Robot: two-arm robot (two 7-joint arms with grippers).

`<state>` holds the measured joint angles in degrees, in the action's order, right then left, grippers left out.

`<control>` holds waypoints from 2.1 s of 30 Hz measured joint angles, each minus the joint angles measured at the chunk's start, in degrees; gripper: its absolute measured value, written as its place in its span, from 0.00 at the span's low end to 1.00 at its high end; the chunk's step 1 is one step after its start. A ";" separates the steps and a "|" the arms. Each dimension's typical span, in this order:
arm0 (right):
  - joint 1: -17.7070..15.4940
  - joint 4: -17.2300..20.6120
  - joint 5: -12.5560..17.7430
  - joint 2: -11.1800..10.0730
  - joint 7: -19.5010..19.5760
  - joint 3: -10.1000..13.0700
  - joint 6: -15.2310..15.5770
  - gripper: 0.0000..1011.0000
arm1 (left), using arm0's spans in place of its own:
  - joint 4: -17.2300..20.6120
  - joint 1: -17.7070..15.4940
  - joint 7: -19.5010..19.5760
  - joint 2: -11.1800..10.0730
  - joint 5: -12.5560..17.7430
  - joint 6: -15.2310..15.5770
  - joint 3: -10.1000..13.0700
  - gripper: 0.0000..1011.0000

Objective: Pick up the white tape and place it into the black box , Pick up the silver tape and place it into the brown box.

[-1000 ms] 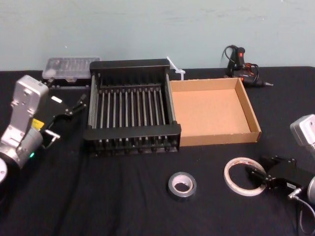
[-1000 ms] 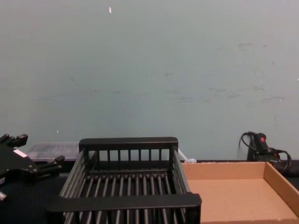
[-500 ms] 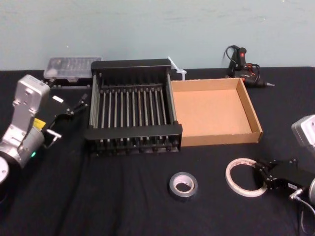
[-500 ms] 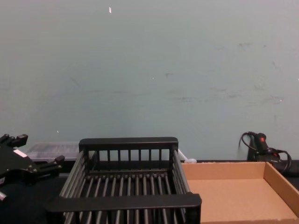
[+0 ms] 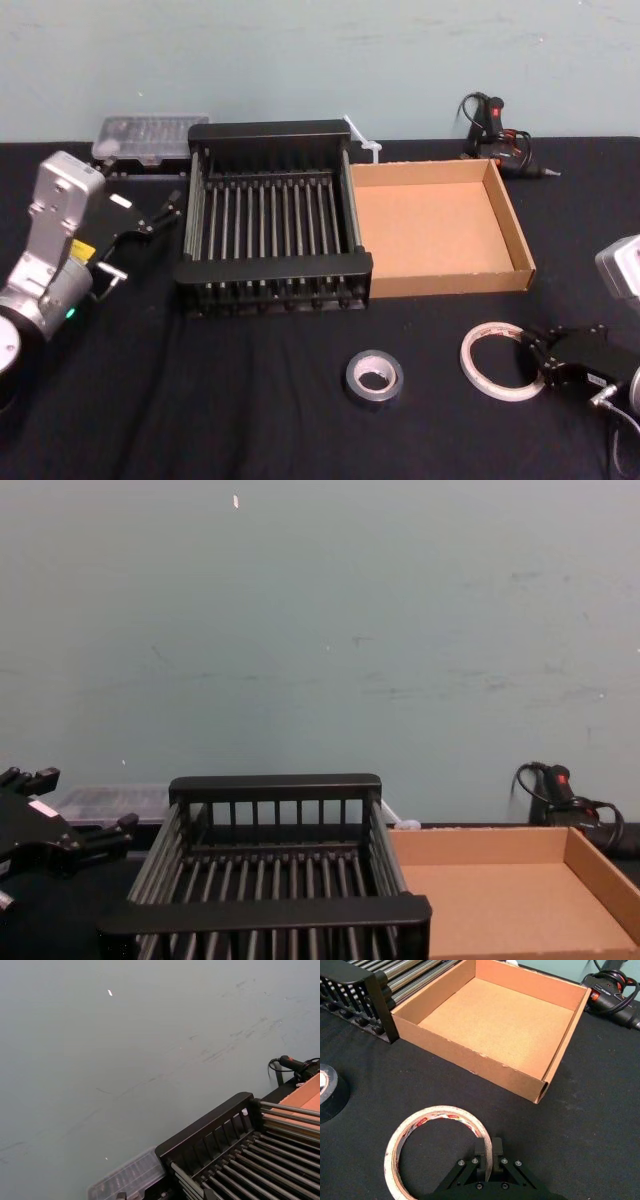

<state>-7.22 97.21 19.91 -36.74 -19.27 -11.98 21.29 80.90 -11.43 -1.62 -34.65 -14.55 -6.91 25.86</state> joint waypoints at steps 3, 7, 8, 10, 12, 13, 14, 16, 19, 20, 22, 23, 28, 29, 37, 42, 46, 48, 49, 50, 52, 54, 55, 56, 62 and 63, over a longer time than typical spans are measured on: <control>-0.22 0.22 -0.03 0.06 -0.31 0.37 -0.76 0.08 | 0.00 0.00 0.00 0.00 0.00 0.00 0.00 0.99; -0.34 0.89 0.39 0.27 -0.94 1.09 -1.68 0.08 | 0.00 0.00 0.00 0.00 0.00 0.00 0.00 0.99; -0.34 0.89 0.39 0.27 -0.94 1.09 -1.68 0.08 | 0.00 0.00 0.00 0.00 0.00 0.00 0.00 0.99; -0.06 1.11 0.68 0.57 -1.09 1.26 -2.06 0.08 | 0.00 0.00 0.00 0.00 0.00 0.00 0.00 0.99; 0.21 1.20 0.87 0.87 -1.09 1.35 -2.26 0.08 | 0.00 0.00 0.00 0.00 0.00 0.00 0.00 0.99; 0.66 1.23 1.00 1.28 -1.02 1.37 -2.45 0.08 | 0.00 0.00 0.00 0.00 0.00 0.00 0.00 0.99; 0.90 1.23 1.04 1.50 -0.93 1.37 -2.55 0.08 | 0.00 0.00 0.00 0.00 0.00 0.00 0.00 0.99; 1.81 1.11 1.07 2.19 -0.59 1.29 -2.79 0.08 | 0.00 0.00 0.00 0.00 0.00 0.00 0.00 0.99; 3.24 0.66 1.05 3.20 -0.02 1.08 -3.10 0.08 | 0.00 0.00 0.00 0.00 0.00 0.00 0.00 0.99; 3.66 0.50 1.04 3.47 0.19 1.00 -3.18 0.08 | 0.00 0.00 0.00 0.00 0.00 0.00 0.00 0.99; 5.11 -0.12 0.68 4.32 0.77 0.71 -3.40 0.08 | 0.00 0.00 0.00 0.00 0.00 0.00 0.00 0.99; 5.58 -0.35 0.53 4.57 0.95 0.62 -3.47 0.08 | 0.00 0.00 0.00 0.00 0.00 0.00 0.00 0.99; 9.12 -2.59 -1.24 6.61 2.43 -0.27 -3.68 0.08 | 0.00 0.00 0.00 0.00 0.00 0.00 0.00 0.99; 9.63 -3.05 -1.55 6.97 2.64 -0.40 -3.68 0.08 | 0.00 0.00 0.00 0.00 0.00 0.00 0.00 0.99; 15.54 -8.36 -4.62 10.69 4.79 -1.29 -3.08 0.08 | 0.00 0.00 0.00 0.00 0.00 0.00 0.00 0.99; 18.47 -11.30 -5.63 12.44 5.16 -1.48 -2.75 0.08 | 0.00 0.00 0.00 0.00 0.00 0.00 0.00 0.99; 20.12 -13.20 -6.37 13.45 5.10 -1.59 -2.78 0.08 | 0.00 0.00 0.00 0.00 0.00 0.00 0.00 0.99; 20.78 -13.95 -6.76 13.91 4.99 -1.63 -2.83 0.08 | 0.00 0.00 0.00 0.00 0.00 0.00 0.00 0.99; 20.94 -14.18 -6.90 14.04 4.93 -1.63 -2.85 0.08 | 0.00 0.00 0.00 0.00 0.00 0.00 0.00 0.99; 21.12 -14.42 -7.03 14.21 4.88 -1.64 -2.87 0.08 | 0.00 0.00 0.00 0.00 0.00 0.00 0.00 0.99; 21.51 -14.96 -7.37 14.56 4.73 -1.65 -2.94 0.08 | 0.00 0.00 0.00 0.00 0.00 0.00 0.00 0.99; 21.86 -15.38 -7.72 14.90 4.43 -1.65 -3.03 0.08 | 0.00 0.00 0.00 0.00 0.00 0.00 0.00 0.99; 21.99 -15.49 -7.83 15.01 4.33 -1.66 -3.06 0.08 | 0.00 0.00 0.00 0.00 0.00 0.00 0.00 0.99; 22.12 -15.60 -7.95 15.11 4.25 -1.68 -3.12 0.08 | 0.00 0.00 0.00 0.00 0.00 0.00 0.00 0.99; 23.53 -16.35 -8.89 15.96 3.09 -2.26 -3.73 0.08 | 0.00 0.00 0.00 0.00 0.00 0.00 0.00 0.99; 23.74 -16.44 -8.99 16.08 2.92 -2.40 -3.84 0.08 | 0.00 0.00 0.00 0.00 0.00 0.00 0.00 0.99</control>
<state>16.52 80.77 10.92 -20.67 -16.35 -14.37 17.45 80.90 -11.43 -1.62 -34.64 -14.55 -6.91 25.86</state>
